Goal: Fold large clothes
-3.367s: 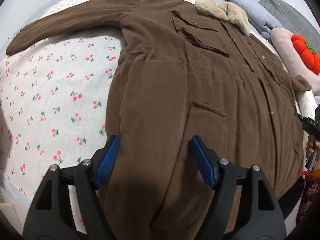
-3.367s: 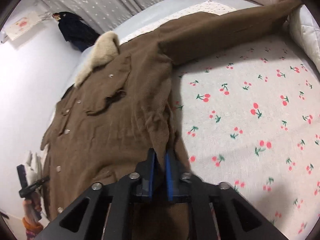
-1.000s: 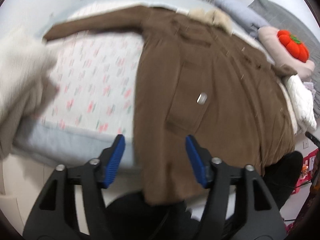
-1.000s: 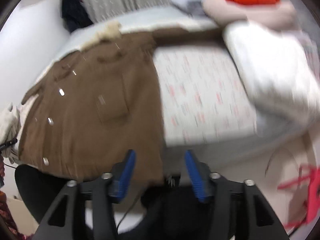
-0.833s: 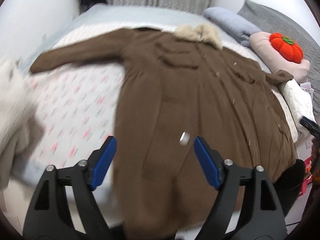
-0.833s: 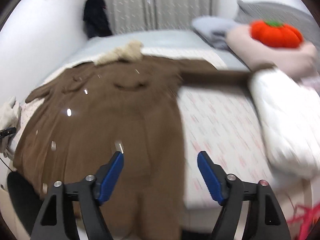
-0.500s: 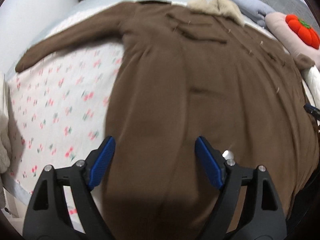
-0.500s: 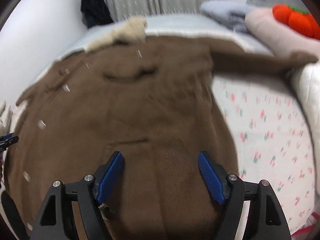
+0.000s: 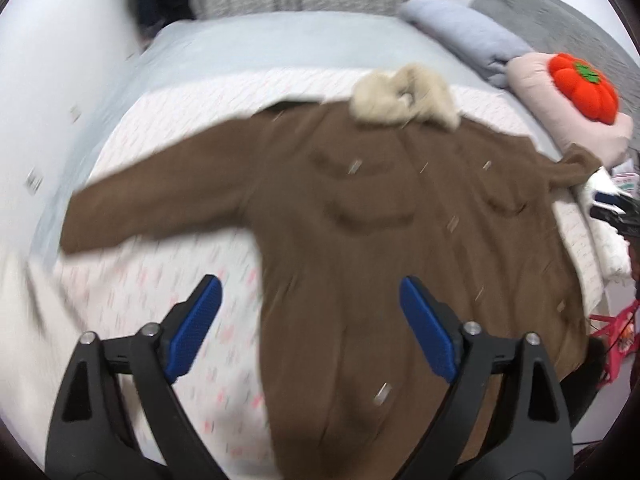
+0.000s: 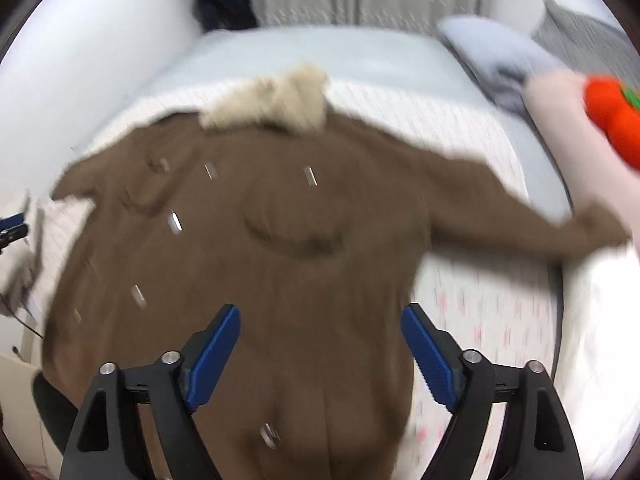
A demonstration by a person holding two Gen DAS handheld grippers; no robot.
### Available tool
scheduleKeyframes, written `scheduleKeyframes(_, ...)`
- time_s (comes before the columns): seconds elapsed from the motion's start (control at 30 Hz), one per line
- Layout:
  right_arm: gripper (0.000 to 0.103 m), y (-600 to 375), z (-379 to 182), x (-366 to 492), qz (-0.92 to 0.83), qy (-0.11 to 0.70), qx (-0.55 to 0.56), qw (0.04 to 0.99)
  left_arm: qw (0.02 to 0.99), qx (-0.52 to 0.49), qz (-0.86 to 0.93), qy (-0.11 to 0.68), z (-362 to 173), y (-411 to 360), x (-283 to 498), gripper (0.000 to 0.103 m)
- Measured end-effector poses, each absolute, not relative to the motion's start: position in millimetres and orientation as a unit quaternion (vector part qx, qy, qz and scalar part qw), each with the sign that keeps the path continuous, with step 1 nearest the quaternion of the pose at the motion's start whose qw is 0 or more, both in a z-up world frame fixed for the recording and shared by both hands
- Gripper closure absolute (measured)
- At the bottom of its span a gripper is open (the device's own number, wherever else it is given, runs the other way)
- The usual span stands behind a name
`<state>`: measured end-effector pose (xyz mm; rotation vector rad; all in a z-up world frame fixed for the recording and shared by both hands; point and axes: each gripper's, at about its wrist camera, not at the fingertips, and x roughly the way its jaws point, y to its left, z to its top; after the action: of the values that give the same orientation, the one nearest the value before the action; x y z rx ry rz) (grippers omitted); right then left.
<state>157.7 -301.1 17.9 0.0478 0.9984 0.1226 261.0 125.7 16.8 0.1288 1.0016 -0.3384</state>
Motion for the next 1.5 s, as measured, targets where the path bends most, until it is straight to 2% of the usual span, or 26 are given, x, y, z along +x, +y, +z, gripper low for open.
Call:
scheduleKeyframes(0.13, 0.016, -286, 40, 239, 0.062, 0.449, 0.023, 0.891, 0.87, 0.09, -0.168, 0.454, 27, 69, 331, 0.009)
scheduleKeyframes(0.23, 0.016, -273, 34, 301, 0.055, 0.437, 0.01, 0.898, 0.88, 0.116, -0.17, 0.429, 18, 22, 383, 0.009)
scheduleKeyframes(0.57, 0.016, -263, -21, 480, 0.048, 0.427, 0.055, 0.901, 0.867, 0.14, -0.158, 0.451, -74, -99, 563, 0.009)
scheduleKeyframes(0.77, 0.021, -273, -55, 519, 0.056, 0.424, 0.094, 0.899, 0.853, 0.08, -0.18, 0.484, -113, -120, 621, 0.024)
scheduleKeyframes(0.9, 0.023, -268, -62, 527, 0.088, 0.422, 0.086, 0.898, 0.825, 0.069, -0.205, 0.522, -138, -123, 636, 0.03)
scheduleKeyframes(0.97, 0.023, -256, -65, 532, 0.101, 0.423, 0.067, 0.898, 0.81, 0.058, -0.216, 0.542, -148, -125, 639, 0.041)
scheduleKeyframes(1.0, 0.023, -251, -67, 533, 0.098, 0.424, 0.054, 0.899, 0.807, 0.045, -0.225, 0.545, -152, -125, 637, 0.059)
scheduleKeyframes(1.03, 0.027, -245, -70, 534, 0.088, 0.426, 0.037, 0.9, 0.812, 0.038, -0.227, 0.537, -149, -125, 635, 0.072)
scheduleKeyframes(1.07, 0.035, -240, -73, 535, 0.072, 0.426, 0.022, 0.902, 0.824, 0.029, -0.223, 0.52, -143, -123, 630, 0.075)
scheduleKeyframes(1.1, 0.053, -238, -77, 535, 0.048, 0.427, 0.001, 0.903, 0.845, 0.013, -0.212, 0.491, -132, -117, 622, 0.077)
scheduleKeyframes(1.2, 0.07, -248, -86, 536, 0.021, 0.423, 0.019, 0.905, 0.895, -0.067, -0.181, 0.401, -107, -86, 601, 0.078)
scheduleKeyframes(1.27, 0.073, -257, -98, 542, 0.017, 0.427, 0.054, 0.902, 0.905, -0.092, -0.164, 0.382, -110, -73, 598, 0.079)
scheduleKeyframes(1.37, 0.074, -267, -121, 555, 0.01, 0.432, 0.09, 0.897, 0.88, -0.109, -0.135, 0.442, -156, -70, 620, 0.078)
scheduleKeyframes(1.47, 0.072, -277, -139, 562, 0.011, 0.427, 0.134, 0.894, 0.878, -0.132, -0.137, 0.44, -168, -66, 627, 0.071)
scheduleKeyframes(1.5, 0.071, -281, -139, 562, 0.014, 0.423, 0.146, 0.894, 0.877, -0.126, -0.138, 0.443, -167, -69, 628, 0.066)
